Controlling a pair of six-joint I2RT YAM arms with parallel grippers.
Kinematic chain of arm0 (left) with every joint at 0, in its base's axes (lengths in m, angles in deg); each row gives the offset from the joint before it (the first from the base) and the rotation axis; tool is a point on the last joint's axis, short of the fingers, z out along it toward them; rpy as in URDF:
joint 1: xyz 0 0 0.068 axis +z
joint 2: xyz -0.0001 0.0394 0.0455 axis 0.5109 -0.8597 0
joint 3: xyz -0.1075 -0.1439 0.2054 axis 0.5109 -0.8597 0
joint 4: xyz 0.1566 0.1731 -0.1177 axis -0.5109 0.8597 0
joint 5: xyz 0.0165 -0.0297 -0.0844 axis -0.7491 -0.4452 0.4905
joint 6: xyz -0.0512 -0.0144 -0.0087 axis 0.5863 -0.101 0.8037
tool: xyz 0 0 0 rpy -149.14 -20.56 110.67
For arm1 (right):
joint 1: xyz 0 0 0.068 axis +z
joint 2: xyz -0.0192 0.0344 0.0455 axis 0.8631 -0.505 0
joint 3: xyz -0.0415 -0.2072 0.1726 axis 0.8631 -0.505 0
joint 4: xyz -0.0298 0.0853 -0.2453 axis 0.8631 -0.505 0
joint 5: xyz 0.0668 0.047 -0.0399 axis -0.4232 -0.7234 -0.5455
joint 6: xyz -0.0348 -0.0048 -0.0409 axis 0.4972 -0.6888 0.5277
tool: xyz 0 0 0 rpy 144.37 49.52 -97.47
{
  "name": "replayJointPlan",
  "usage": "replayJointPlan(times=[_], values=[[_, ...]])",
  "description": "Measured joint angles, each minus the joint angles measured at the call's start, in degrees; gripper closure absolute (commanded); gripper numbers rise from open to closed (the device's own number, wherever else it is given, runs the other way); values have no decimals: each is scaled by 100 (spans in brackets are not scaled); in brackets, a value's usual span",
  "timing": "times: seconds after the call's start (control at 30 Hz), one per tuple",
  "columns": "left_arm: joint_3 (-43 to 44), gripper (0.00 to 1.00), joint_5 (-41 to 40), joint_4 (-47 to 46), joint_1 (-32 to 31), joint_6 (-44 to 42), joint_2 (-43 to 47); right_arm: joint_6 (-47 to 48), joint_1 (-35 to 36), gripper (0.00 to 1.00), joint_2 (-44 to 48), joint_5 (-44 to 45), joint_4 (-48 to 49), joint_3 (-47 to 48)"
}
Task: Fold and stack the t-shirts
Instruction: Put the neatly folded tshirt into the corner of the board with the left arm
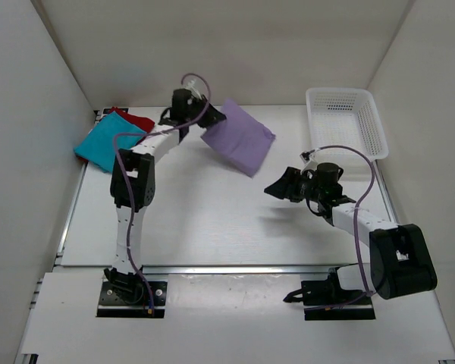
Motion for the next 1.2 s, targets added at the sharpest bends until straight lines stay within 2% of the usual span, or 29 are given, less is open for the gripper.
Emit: replayJointPlan(times=[0.1, 0.17, 0.23, 0.33, 0.4, 0.47, 0.5, 0.6, 0.7, 0.83, 0.9, 0.97, 1.0, 1.2], values=[[595, 100, 114, 219, 555, 63, 63, -20, 72, 39, -33, -33, -4, -157], [678, 100, 142, 267, 990, 118, 227, -20, 146, 38, -79, -66, 17, -203], [507, 100, 179, 173, 1510, 249, 487, -22, 219, 39, -125, -105, 24, -243], [-199, 100, 219, -125, 2424, 501, 1067, -28, 339, 39, -203, -162, 83, -308], [-868, 80, 155, -450, 3086, 651, 1469, -22, 450, 39, -249, -177, 92, -330], [-1611, 51, 17, -758, 3722, 841, 1832, -7, 612, 39, -295, -201, 98, -330], [-2052, 2, -35, -994, 3995, 968, 1989, 0, 686, 38, -321, -223, 105, -330], [-3434, 2, -170, -1670, 4599, 1462, 2365, 15, 896, 37, -404, -315, 136, -350], [-4334, 1, -234, -1884, 4837, 1790, 2457, 13, 1023, 36, -422, -393, 142, -439], [-5047, 1, -306, -2011, 4900, 1991, 2686, 17, 1051, 35, -413, -415, 144, -601], [-5246, 1, -354, -2009, 4924, 2006, 2911, 17, 1049, 28, -374, -413, 144, -723], [-5434, 2, -420, -2017, 4964, 1958, 3206, 44, 1051, 28, -308, -393, 122, -848], [-5556, 2, -490, -2024, 4964, 1930, 3381, 57, 1051, 1, -278, -367, 109, -894], [-6446, 1, -1005, -1812, 4736, 1585, 4457, 236, 1351, 0, -140, 37, 15, -929]])
